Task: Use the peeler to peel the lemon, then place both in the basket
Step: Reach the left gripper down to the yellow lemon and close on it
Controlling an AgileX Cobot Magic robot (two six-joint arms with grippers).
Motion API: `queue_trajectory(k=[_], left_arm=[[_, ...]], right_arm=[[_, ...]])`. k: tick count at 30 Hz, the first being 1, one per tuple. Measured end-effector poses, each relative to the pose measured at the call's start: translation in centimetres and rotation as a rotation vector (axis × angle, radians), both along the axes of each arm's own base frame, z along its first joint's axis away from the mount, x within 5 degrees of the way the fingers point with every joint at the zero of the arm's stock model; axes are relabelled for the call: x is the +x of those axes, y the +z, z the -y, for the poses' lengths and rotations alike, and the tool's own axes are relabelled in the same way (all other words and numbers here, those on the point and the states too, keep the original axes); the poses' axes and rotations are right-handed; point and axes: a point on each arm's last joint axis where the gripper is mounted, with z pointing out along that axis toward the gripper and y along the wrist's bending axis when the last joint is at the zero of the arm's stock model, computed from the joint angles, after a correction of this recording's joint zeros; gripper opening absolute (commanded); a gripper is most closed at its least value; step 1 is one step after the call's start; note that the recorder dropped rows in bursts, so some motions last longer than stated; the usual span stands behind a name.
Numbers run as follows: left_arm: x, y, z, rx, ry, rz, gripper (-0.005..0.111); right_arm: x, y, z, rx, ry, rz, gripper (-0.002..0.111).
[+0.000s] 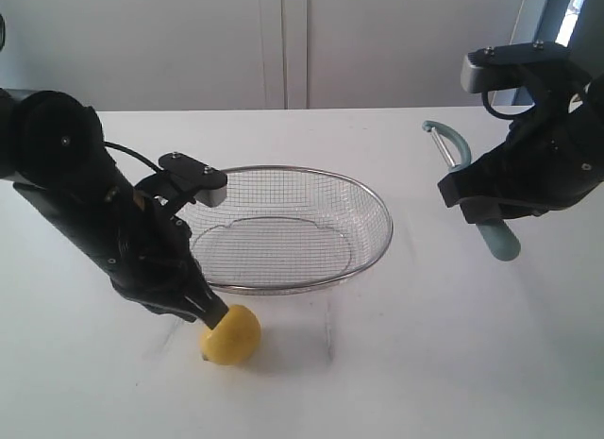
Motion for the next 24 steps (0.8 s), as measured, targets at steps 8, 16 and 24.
queue_trajectory(k=[8,16,24], left_arm=[[-0.1,0.2,0.8,-0.083,-0.058,0.008,0.050],[-0.2,0.0,0.8,-0.067,-0.128,0.016,0.055],[0.3,-1.7,1.2,-0.038,-0.154,-0.011,0.055]], right_arm=[[0.0,0.0,0.0,0.000,0.000,0.000,0.000],[0.0,0.0,0.0,0.000,0.000,0.000,0.000],[0.0,0.0,0.0,0.000,0.000,0.002,0.000]])
